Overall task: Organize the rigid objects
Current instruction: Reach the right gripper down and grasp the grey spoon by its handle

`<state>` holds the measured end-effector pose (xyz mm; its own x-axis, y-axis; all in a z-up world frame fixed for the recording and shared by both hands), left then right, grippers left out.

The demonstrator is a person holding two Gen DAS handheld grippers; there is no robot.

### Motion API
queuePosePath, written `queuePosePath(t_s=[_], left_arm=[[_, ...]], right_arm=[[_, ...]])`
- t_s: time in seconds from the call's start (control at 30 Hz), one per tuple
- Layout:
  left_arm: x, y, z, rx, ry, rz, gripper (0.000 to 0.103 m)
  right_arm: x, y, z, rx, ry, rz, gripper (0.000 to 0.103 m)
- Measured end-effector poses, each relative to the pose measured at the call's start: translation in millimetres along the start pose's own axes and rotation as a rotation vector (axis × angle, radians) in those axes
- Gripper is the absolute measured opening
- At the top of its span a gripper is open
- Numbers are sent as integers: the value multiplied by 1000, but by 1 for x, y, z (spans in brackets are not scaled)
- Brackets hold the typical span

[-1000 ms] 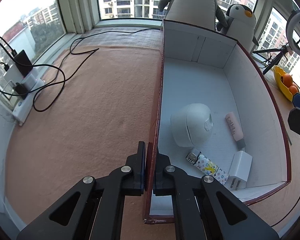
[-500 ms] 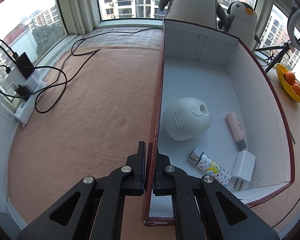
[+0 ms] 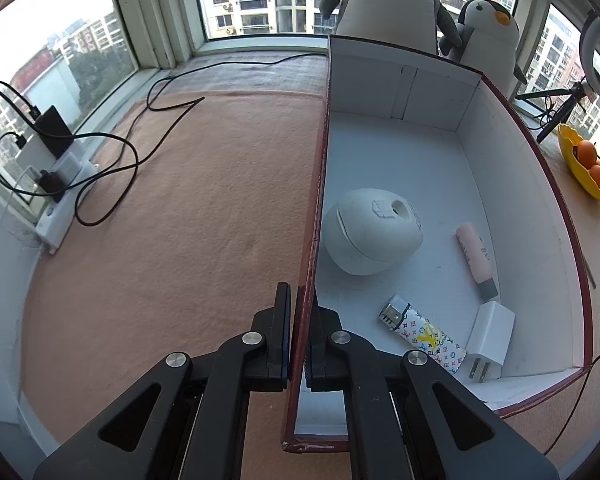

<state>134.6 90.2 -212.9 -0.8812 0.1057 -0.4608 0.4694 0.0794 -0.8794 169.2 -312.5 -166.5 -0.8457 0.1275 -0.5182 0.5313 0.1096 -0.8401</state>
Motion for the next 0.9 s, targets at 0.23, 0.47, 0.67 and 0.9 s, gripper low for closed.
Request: queuePosePath(t_s=[0.23,0.47,0.67,0.9], left_arm=[[0,0,0,-14,-6,-10,5],[0,0,0,-30,-9,-19,6],[0,0,0,-37,-13,-25,6],[0,0,-1,-37,-18,-28,6]], right_arm=[[4,41,20,23,-26,-106,55],[8,76,19,21,-74,-189,37],[5,91,22,25,-80,-221,29],[7,99,24,9,-89,-248,16]])
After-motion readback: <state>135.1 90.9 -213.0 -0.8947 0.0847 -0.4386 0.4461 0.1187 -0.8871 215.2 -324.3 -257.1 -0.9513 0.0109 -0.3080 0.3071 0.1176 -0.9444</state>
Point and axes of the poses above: each gripper's, at about its wrist camera, not at the fingertips, and y roughly the way its jaws point, z to its right, x to its underside, the point moved 9 cm from there along y, roughly the way its jaws point, and after that the axes turned 12 degrees about y, right-handed, at the moved point
